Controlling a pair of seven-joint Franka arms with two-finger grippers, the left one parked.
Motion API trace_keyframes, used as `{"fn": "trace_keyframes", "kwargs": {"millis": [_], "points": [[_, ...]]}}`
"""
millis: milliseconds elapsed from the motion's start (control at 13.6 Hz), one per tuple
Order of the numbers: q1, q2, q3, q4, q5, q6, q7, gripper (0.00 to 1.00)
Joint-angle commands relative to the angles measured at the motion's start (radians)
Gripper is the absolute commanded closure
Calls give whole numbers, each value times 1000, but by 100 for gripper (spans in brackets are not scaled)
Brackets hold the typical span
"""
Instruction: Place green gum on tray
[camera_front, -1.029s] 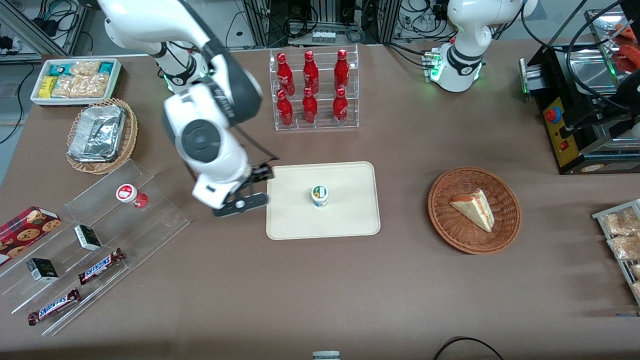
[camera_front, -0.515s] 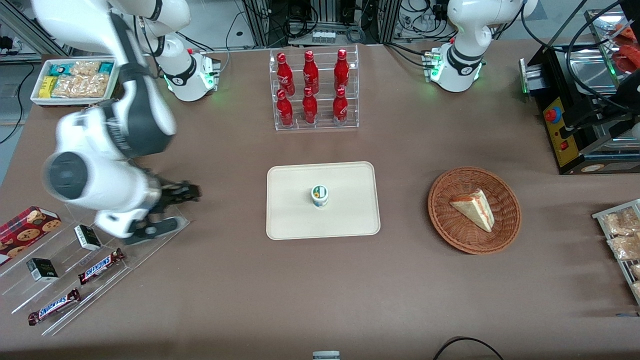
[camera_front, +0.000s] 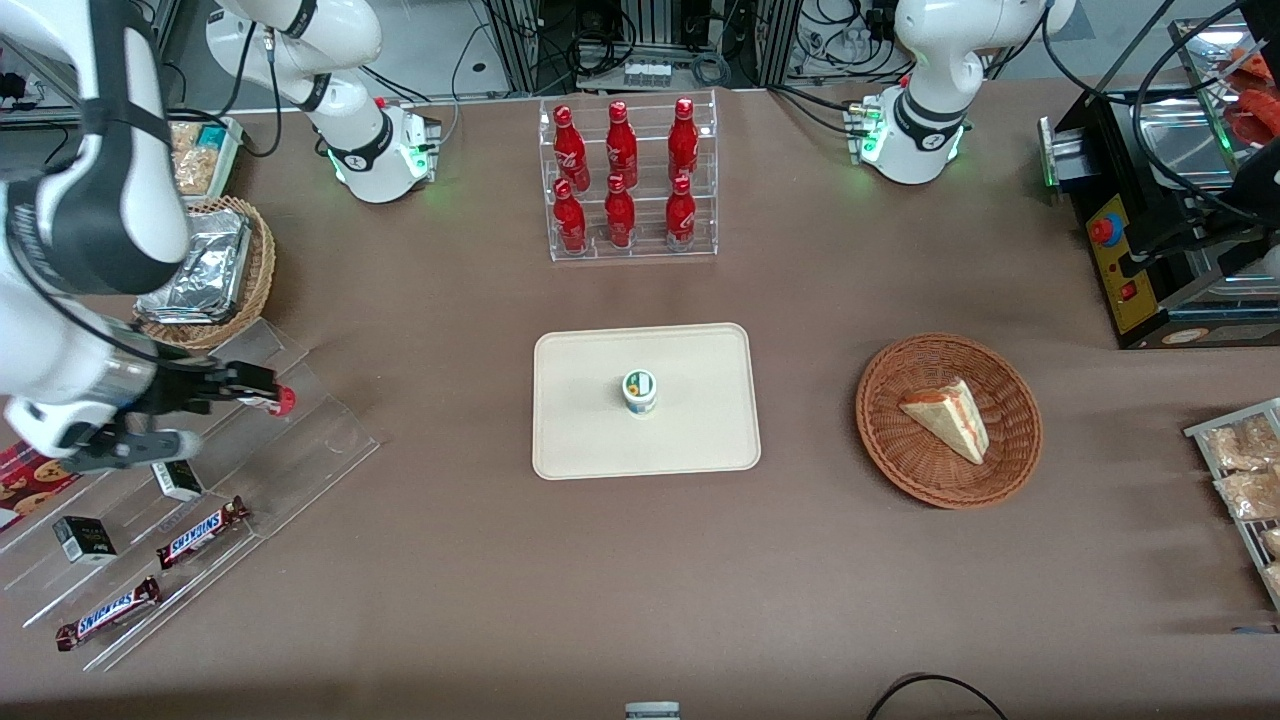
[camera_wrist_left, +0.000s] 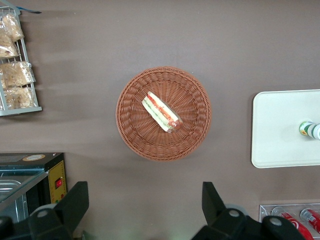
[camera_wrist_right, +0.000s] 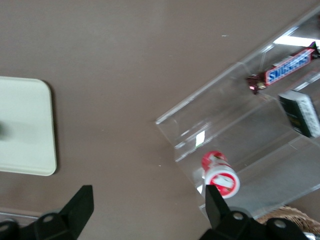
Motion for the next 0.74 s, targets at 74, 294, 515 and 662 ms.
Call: {"fn": "trace_keyframes", "kwargs": {"millis": [74, 294, 515, 662], "points": [[-54, -102, 16, -75, -57, -14, -56, 1], [-75, -148, 16, -75, -73, -82, -75, 1], [-75, -188, 16, -77, -77, -146, -72, 1], [-75, -208, 16, -77, -83, -168, -72, 1]]}}
